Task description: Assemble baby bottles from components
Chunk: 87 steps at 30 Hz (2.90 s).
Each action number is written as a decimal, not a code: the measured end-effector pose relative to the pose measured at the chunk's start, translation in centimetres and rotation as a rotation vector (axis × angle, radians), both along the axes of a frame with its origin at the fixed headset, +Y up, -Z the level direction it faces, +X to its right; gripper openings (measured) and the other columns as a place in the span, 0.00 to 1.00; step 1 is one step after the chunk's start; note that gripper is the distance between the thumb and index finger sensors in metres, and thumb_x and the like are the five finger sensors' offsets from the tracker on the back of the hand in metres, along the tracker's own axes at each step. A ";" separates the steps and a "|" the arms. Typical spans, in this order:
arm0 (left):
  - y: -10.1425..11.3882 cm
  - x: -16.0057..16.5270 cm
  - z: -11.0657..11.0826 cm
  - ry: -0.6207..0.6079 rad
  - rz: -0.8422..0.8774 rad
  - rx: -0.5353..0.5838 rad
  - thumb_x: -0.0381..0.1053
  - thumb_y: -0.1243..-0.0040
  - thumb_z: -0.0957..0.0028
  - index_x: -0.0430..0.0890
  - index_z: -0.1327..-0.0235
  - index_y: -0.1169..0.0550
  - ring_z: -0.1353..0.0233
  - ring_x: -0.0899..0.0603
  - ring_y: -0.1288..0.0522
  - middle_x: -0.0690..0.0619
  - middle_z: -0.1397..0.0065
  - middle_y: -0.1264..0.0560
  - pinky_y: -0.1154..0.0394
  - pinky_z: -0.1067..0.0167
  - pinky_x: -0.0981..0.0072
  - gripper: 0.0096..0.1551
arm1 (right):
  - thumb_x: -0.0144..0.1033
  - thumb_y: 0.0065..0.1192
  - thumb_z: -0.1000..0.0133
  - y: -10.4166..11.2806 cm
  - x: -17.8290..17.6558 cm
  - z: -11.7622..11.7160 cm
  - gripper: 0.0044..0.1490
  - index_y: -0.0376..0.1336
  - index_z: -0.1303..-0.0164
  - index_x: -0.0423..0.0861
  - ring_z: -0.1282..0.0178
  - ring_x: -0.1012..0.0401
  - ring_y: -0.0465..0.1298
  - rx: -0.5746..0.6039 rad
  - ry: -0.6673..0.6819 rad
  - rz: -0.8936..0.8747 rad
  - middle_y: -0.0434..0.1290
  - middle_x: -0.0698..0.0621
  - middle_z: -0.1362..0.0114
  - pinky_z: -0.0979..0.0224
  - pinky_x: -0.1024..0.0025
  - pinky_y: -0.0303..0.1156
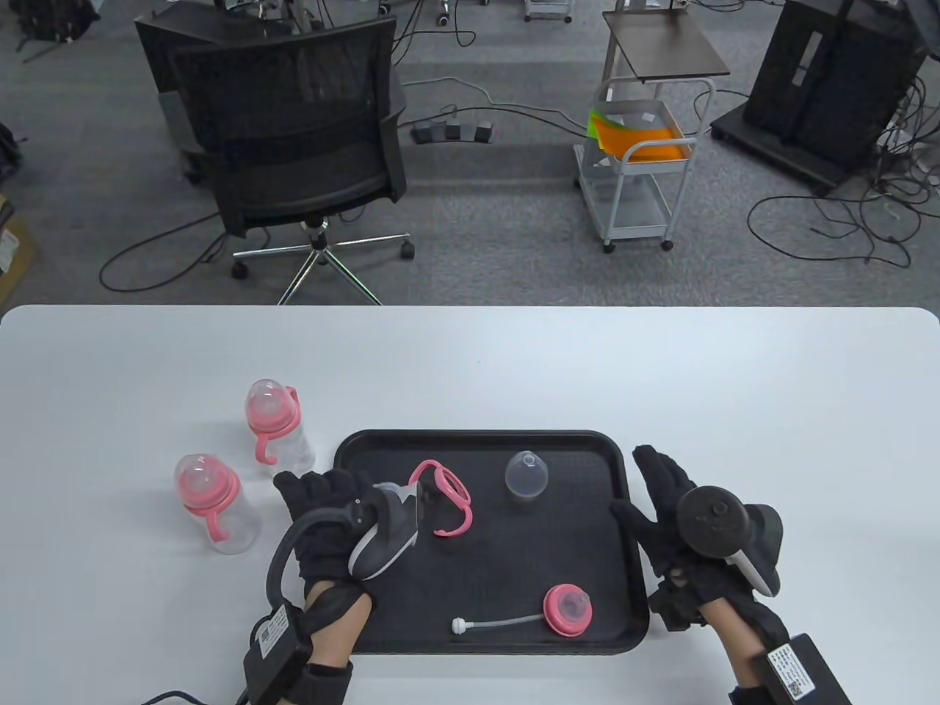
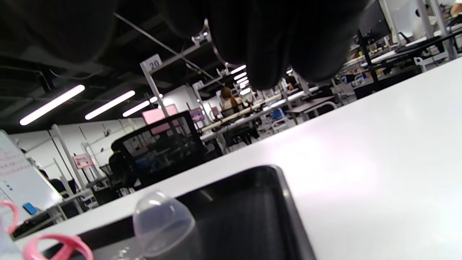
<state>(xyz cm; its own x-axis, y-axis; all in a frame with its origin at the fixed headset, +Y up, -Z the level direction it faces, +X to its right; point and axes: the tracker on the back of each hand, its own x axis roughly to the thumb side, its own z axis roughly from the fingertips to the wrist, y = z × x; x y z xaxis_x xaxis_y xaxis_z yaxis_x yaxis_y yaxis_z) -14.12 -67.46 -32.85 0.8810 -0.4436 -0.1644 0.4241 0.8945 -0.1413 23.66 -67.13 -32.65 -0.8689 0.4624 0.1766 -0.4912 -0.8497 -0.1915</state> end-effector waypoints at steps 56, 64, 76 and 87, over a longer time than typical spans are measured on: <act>-0.5 3.7 2.7 -0.329 1.142 0.142 0.66 0.19 0.56 0.47 0.29 0.24 0.40 0.38 0.16 0.46 0.34 0.21 0.29 0.31 0.36 0.45 | 0.66 0.82 0.64 1.2 -1.4 1.1 0.66 0.55 0.26 0.40 0.28 0.45 0.76 -0.067 0.252 -0.702 0.70 0.43 0.28 0.26 0.45 0.75; -1.7 5.0 0.9 -0.044 0.698 0.110 0.70 0.20 0.58 0.50 0.34 0.17 0.42 0.39 0.20 0.49 0.41 0.20 0.34 0.29 0.33 0.41 | 0.66 0.81 0.64 0.4 1.7 0.1 0.66 0.55 0.26 0.40 0.28 0.45 0.76 -0.058 0.147 -0.668 0.70 0.43 0.28 0.26 0.44 0.74; -4.1 8.0 -1.5 0.088 0.544 0.085 0.72 0.17 0.64 0.47 0.39 0.14 0.41 0.40 0.22 0.50 0.46 0.20 0.36 0.28 0.31 0.44 | 0.66 0.81 0.63 -0.5 2.7 -0.6 0.66 0.55 0.26 0.39 0.28 0.45 0.76 -0.085 0.108 -0.652 0.69 0.42 0.28 0.27 0.44 0.74; -6.3 8.1 -3.1 0.143 0.572 0.086 0.65 0.16 0.59 0.53 0.51 0.09 0.48 0.45 0.19 0.55 0.55 0.17 0.33 0.28 0.34 0.27 | 0.66 0.81 0.64 -0.5 2.3 -0.7 0.66 0.55 0.26 0.39 0.28 0.45 0.76 -0.096 0.125 -0.619 0.70 0.42 0.28 0.27 0.44 0.74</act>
<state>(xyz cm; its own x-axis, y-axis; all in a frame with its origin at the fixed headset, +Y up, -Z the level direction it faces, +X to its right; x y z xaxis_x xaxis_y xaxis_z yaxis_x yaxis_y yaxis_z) -6.02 -73.75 -35.91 0.9427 0.1147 -0.3134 -0.1462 0.9861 -0.0786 26.00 -67.67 -33.35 -0.4113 0.8910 0.1922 -0.9104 -0.4119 -0.0386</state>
